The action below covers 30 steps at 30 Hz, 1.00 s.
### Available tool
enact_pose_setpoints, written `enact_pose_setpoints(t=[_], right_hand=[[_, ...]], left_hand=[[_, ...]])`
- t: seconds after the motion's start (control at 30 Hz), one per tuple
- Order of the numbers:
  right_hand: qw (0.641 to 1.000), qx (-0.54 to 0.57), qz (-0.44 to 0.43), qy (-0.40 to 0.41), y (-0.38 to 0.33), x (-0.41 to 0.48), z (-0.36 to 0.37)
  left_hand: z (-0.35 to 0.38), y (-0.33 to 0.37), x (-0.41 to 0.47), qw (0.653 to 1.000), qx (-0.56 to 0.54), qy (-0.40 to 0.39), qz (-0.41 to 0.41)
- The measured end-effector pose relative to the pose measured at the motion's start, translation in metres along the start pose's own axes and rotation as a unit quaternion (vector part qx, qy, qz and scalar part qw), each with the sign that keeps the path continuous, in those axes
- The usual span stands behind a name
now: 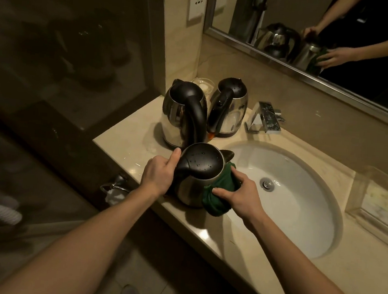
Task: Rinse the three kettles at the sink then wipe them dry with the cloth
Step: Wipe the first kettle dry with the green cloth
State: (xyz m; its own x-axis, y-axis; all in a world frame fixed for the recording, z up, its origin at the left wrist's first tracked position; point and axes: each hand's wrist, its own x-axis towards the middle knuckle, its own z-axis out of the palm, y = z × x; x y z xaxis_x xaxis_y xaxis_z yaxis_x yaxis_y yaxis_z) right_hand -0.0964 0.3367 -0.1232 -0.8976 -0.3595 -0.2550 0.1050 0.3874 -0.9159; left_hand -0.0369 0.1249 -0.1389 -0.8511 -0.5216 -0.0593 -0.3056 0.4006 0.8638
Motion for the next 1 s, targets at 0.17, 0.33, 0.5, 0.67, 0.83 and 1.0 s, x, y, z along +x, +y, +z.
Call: enact_pose_setpoints(t=[0.17,0.33,0.5,0.67,0.83,1.0], right_hand=[[1.000,0.024,0.009,-0.018,0.002,-0.002,0.003],[0.995,0.045,0.075,-0.053,0.018,-0.004,0.007],[0.995,0.057,0.083,-0.012,0.021,-0.009,0.015],[0.994,0.037,0.016,0.106,0.007,-0.031,0.024],[0.985,-0.050,-0.072,0.147,-0.031,-0.043,0.023],[0.968,-0.191,-0.121,0.113,-0.082,-0.012,0.032]], left_hand=[[-0.002,0.001,-0.001,1.000,-0.004,-0.008,0.006],[0.000,0.000,-0.002,1.000,-0.014,-0.001,0.011],[0.000,0.000,-0.001,1.000,-0.015,-0.005,0.012],[0.000,-0.002,-0.002,1.000,-0.008,-0.004,0.018],[-0.001,-0.001,-0.002,1.000,0.007,-0.004,0.023],[0.000,-0.001,-0.002,1.000,0.016,0.004,0.024]])
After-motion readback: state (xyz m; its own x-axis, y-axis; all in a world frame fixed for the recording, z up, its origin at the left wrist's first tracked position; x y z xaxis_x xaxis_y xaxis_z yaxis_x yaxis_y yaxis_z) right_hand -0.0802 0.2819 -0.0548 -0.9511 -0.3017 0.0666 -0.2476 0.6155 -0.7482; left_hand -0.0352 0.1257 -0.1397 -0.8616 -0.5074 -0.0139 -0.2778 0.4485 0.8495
